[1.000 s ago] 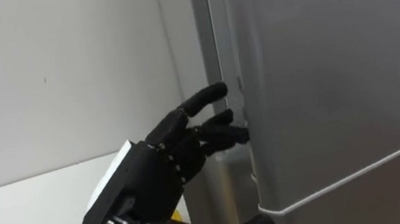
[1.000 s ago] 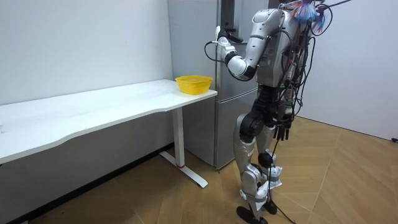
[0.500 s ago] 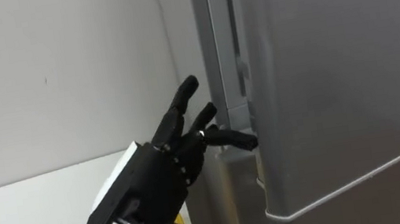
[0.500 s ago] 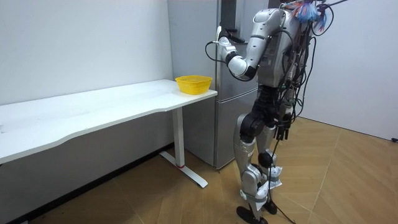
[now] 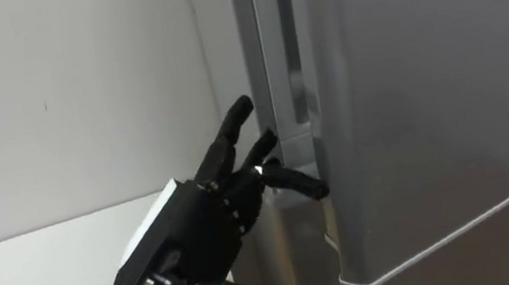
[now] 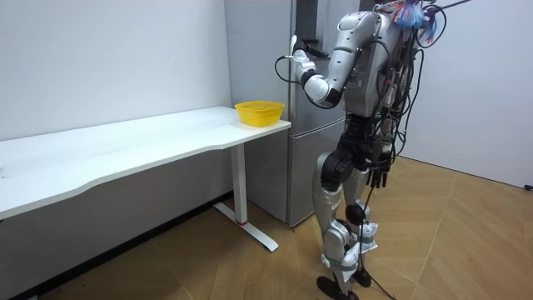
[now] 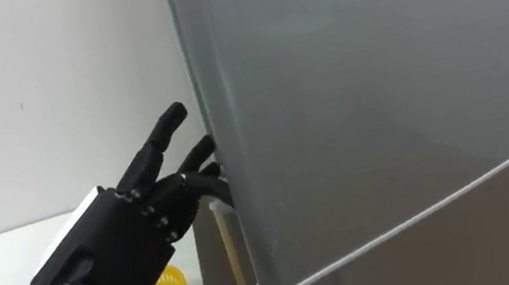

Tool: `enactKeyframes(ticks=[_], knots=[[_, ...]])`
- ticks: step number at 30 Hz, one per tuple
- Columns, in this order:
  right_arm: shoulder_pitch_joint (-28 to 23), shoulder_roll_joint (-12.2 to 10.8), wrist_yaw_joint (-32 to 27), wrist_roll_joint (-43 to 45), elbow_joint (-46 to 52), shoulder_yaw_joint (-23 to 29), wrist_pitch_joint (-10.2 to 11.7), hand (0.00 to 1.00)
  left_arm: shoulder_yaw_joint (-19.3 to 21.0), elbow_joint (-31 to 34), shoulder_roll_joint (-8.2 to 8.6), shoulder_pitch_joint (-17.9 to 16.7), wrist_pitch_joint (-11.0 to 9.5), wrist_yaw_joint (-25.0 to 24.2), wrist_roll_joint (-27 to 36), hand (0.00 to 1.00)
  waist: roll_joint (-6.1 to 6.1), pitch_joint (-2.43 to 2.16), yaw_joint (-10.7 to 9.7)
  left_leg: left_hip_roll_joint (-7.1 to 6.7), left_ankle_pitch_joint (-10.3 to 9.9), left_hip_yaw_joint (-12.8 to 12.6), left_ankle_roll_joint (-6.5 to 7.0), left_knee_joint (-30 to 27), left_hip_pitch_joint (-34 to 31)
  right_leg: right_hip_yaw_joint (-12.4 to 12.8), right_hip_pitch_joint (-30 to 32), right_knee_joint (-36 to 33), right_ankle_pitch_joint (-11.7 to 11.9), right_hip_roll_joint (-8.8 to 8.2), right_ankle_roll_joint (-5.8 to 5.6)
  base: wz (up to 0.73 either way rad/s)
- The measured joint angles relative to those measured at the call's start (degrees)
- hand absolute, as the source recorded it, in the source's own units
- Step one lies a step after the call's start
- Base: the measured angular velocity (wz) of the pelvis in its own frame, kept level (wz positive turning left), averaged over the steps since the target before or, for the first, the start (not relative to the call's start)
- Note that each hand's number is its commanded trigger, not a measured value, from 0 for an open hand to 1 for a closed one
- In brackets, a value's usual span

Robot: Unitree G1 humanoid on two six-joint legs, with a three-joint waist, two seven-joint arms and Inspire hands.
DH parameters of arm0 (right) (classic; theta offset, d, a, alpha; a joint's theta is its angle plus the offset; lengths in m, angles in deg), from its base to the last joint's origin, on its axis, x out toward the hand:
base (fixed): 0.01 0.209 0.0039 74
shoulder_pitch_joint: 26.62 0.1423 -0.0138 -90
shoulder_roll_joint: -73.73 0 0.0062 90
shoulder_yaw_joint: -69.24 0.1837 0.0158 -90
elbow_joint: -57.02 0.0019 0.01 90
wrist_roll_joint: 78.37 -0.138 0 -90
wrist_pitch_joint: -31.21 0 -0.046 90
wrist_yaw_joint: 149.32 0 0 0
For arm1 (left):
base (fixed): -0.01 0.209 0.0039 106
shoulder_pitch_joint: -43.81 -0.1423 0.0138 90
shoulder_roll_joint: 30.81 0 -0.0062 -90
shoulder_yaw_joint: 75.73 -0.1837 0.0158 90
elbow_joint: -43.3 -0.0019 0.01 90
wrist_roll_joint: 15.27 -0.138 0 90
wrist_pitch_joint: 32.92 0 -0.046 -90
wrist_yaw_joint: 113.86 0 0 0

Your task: Retrieve from the upper fridge

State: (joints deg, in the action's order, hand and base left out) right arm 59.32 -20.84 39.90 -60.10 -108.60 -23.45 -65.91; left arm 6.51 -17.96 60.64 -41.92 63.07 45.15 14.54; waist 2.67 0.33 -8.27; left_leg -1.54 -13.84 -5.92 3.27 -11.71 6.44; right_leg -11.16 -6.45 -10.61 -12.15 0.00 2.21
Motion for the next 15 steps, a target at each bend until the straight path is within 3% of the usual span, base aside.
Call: enactKeyframes(ticks=[4,10,15], knots=[[0.70,0.03,0.09,0.03,-0.68,-0.39,0.14,0.00,-3.19,-0.11,-0.14,0.29,-0.07,-3.13,4.35,0.00,0.66,0.06,-1.05,-0.02,0.00,-0.17,0.00,0.04,0.12,0.01,-0.10,-0.03,0.03,-0.02,-0.03,0.00],[1.28,0.36,0.42,0.03,-0.70,-0.45,0.24,0.00,-8.18,-0.12,-0.25,3.13,-0.06,-7.46,4.58,0.00,1.48,0.12,-2.77,0.01,0.00,-0.42,0.00,0.07,0.17,0.31,-0.08,-0.07,0.05,0.00,-0.02,-0.01],[1.54,0.86,1.03,0.06,-0.77,-0.41,0.23,0.00,-9.40,-0.16,-0.24,3.39,-0.05,-10.56,4.56,0.00,1.68,0.11,-4.29,0.12,0.00,-0.88,-0.01,0.09,0.19,0.77,0.09,-0.08,0.07,0.16,0.02,-0.05]])
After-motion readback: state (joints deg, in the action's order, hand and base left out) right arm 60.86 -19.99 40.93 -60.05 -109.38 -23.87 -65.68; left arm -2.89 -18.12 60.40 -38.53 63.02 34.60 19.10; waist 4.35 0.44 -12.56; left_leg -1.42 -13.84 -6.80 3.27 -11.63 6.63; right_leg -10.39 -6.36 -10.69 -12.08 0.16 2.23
